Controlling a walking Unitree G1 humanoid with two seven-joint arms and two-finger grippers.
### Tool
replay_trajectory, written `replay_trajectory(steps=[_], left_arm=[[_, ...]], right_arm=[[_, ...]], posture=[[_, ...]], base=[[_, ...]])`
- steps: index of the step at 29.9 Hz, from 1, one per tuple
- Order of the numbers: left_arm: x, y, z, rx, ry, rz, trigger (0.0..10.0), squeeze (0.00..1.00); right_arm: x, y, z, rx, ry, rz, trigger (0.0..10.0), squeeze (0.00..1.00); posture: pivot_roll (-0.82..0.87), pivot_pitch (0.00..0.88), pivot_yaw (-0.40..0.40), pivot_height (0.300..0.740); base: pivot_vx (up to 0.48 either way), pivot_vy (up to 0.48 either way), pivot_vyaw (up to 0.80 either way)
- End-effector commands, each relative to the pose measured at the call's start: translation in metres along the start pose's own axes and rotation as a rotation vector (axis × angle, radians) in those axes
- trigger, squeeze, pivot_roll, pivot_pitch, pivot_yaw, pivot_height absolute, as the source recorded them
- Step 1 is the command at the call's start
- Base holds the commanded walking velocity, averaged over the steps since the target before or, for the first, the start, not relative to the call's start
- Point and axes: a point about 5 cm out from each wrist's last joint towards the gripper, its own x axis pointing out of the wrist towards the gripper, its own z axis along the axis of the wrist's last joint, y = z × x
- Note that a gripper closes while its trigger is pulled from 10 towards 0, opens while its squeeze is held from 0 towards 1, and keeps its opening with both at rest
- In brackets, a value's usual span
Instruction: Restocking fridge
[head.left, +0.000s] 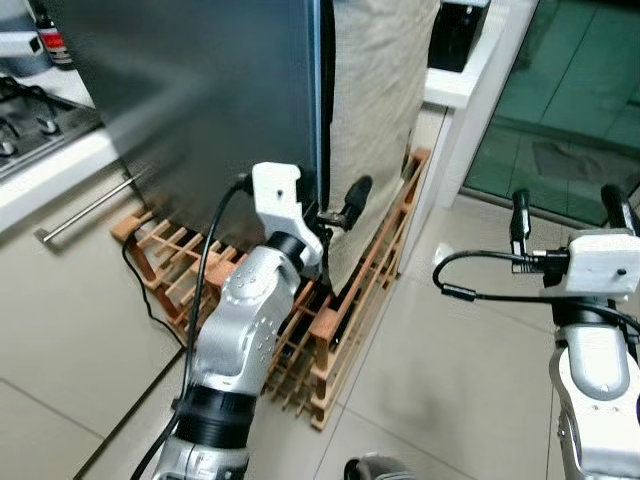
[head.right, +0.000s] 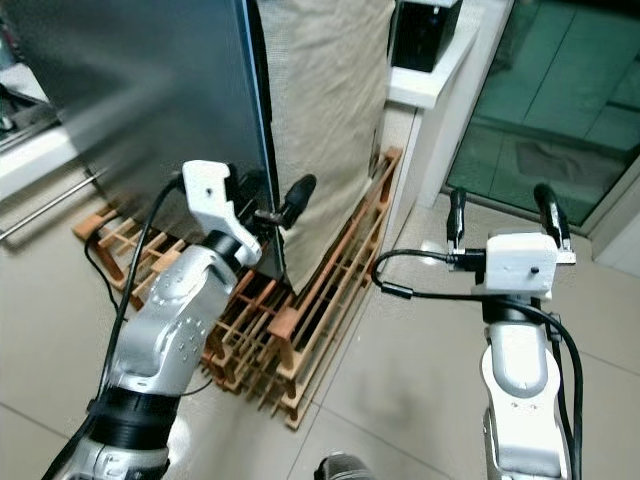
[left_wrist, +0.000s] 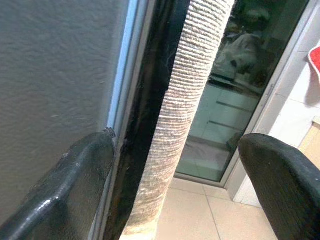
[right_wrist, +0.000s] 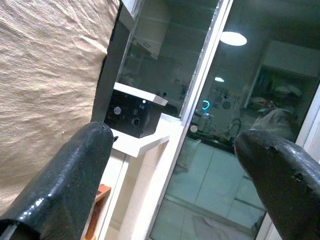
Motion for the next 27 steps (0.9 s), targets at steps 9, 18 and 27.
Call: replay_trajectory(steps=[9, 18, 27], left_arm=[[0.037, -0.017, -0.007, -0.064, 0.057, -0.076, 10.0, 0.00], [0.051, -0.072, -0.008, -0.124, 0.053, -0.396, 10.0, 0.00], [0.043, -0.135, 0.004, -0.348, 0.005, -0.779, 10.0, 0.00]], right_arm=[[0.003, -0.002, -0.002, 0.023, 0.021, -0.016, 10.0, 0.00], [-0.008, 0.006, -0.026, 0.180, 0.198, 0.024, 10.0, 0.00], [-0.011, 0.005, -0.027, 0.174, 0.223, 0.027, 10.0, 0.00]], posture=[[-0.27, 0.067, 0.028, 0.740], [-0.28, 0.079, 0.036, 0.740], [-0.30, 0.079, 0.052, 0.740]], base=[[0.000, 0.000, 0.00], [0.000, 0.000, 0.00], [0.000, 0.000, 0.00]])
